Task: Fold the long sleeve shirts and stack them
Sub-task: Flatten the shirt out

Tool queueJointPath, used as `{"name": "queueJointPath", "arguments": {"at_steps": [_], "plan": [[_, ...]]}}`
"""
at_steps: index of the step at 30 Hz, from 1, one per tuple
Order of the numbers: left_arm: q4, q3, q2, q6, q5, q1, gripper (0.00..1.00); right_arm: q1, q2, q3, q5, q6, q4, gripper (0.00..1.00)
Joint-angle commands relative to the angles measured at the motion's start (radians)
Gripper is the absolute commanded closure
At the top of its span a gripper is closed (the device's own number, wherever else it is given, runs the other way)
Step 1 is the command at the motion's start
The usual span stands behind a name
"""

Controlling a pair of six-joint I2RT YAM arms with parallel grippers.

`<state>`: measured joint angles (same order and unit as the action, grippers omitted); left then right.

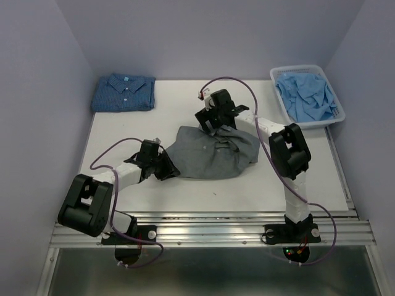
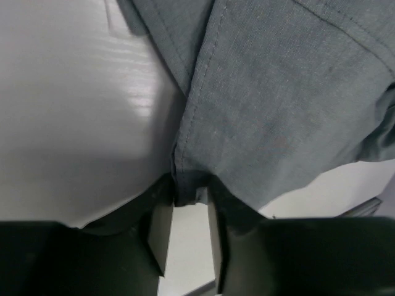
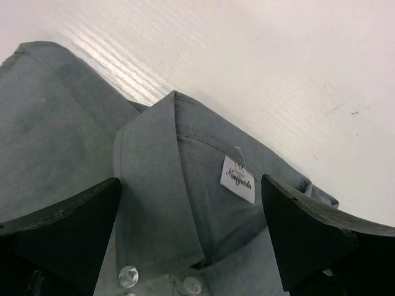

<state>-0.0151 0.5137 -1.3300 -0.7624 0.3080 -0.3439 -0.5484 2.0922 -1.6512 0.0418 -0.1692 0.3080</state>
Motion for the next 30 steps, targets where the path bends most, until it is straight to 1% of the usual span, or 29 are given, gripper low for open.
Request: {"name": "queueJointPath", "arguments": {"at_steps": [1,2,3,4,5,6,7,8,9,10,11,12,13,14,15,16,17,18,19,20,21,22,23,24,25,26,27,30], "plan": [[-0.083,0.031,-0.044,-0.006,0.043,-0.032,0.73,0.001,0.035,-0.073,0.007,-0.029,0.023,0.00],[-0.097,0.038,-0.052,-0.008,0.048,-0.033,0.82,0.001,0.054,-0.079,-0.008,-0.023,0.037,0.02],[-0.100,0.049,-0.058,-0.011,0.052,-0.035,1.00,0.001,0.060,-0.085,-0.014,-0.020,0.051,0.12],[-0.100,0.077,-0.063,-0.008,0.055,-0.035,1.00,0.001,0.065,-0.102,-0.016,-0.016,0.062,0.25],[-0.100,0.089,-0.058,-0.003,0.059,-0.037,1.00,0.001,0.065,-0.105,-0.034,0.012,0.068,0.43],[-0.098,0.098,-0.049,0.000,0.057,-0.037,1.00,0.001,0.051,-0.108,-0.037,0.029,0.060,0.58],[-0.089,0.118,-0.019,0.000,0.049,-0.037,1.00,0.001,0.039,-0.113,-0.075,0.046,0.060,0.82],[-0.077,0.126,0.001,0.000,0.043,-0.038,1.00,0.001,0.026,-0.128,-0.120,0.084,0.056,0.92],[-0.053,0.135,0.026,0.000,0.019,-0.037,1.00,0.001,-0.010,-0.136,-0.155,0.106,0.054,0.99],[-0.013,0.155,0.075,0.000,-0.019,-0.037,1.00,0.001,-0.036,-0.139,-0.224,0.144,0.045,0.99],[-0.013,0.172,0.101,0.003,-0.020,-0.038,1.00,0.001,-0.064,-0.139,-0.224,0.145,0.045,0.99],[0.007,0.189,0.127,0.006,-0.044,-0.037,1.00,0.001,-0.095,-0.134,-0.294,0.177,0.030,0.99],[0.062,0.209,0.153,0.017,-0.100,-0.037,1.00,0.001,-0.165,-0.116,-0.333,0.215,0.023,0.99],[0.085,0.254,0.204,0.023,-0.128,-0.037,1.00,0.014,-0.202,-0.101,-0.362,0.236,0.017,0.99],[0.133,0.281,0.228,0.029,-0.188,-0.037,1.00,0.030,-0.240,-0.067,-0.426,0.285,0.003,0.99],[0.151,0.337,0.271,0.050,-0.217,-0.038,1.00,0.042,-0.324,-0.046,-0.460,0.304,-0.004,0.99],[0.168,0.368,0.288,0.063,-0.240,-0.037,1.00,0.051,-0.368,-0.023,-0.523,0.335,-0.016,0.99],[0.185,0.399,0.305,0.069,-0.266,-0.037,1.00,0.065,-0.409,-0.004,-0.554,0.349,-0.017,0.99],[0.217,0.431,0.317,0.074,-0.335,-0.035,1.00,0.096,-0.449,0.011,-0.583,0.358,-0.017,0.99],[0.228,0.490,0.340,0.084,-0.361,-0.035,1.00,0.111,-0.527,0.037,-0.632,0.365,-0.017,0.99],[0.239,0.518,0.351,0.084,-0.400,-0.033,1.00,0.128,-0.566,0.048,-0.657,0.369,-0.015,0.99],[0.257,0.549,0.357,0.084,-0.474,-0.030,1.00,0.143,-0.604,0.056,-0.683,0.367,-0.015,0.99],[0.264,0.606,0.365,0.086,-0.507,-0.026,1.00,0.169,-0.641,0.065,-0.709,0.366,-0.017,0.99],[0.282,0.637,0.370,0.089,-0.568,-0.017,1.00,0.182,-0.709,0.068,-0.756,0.355,-0.017,0.99],[0.291,0.673,0.370,0.092,-0.595,-0.017,1.00,0.191,-0.740,0.067,-0.773,0.341,-0.015,0.99],[0.299,0.742,0.367,0.098,-0.616,-0.006,1.00,0.191,-0.768,0.061,-0.790,0.324,-0.017,0.99],[0.309,0.773,0.365,0.107,-0.663,-0.003,1.00,0.191,-0.818,0.056,-0.825,0.300,-0.018,0.99],[0.305,0.877,0.362,0.123,-0.702,0.011,1.00,0.191,-0.885,0.036,-0.809,0.264,-0.018,0.99]]}}
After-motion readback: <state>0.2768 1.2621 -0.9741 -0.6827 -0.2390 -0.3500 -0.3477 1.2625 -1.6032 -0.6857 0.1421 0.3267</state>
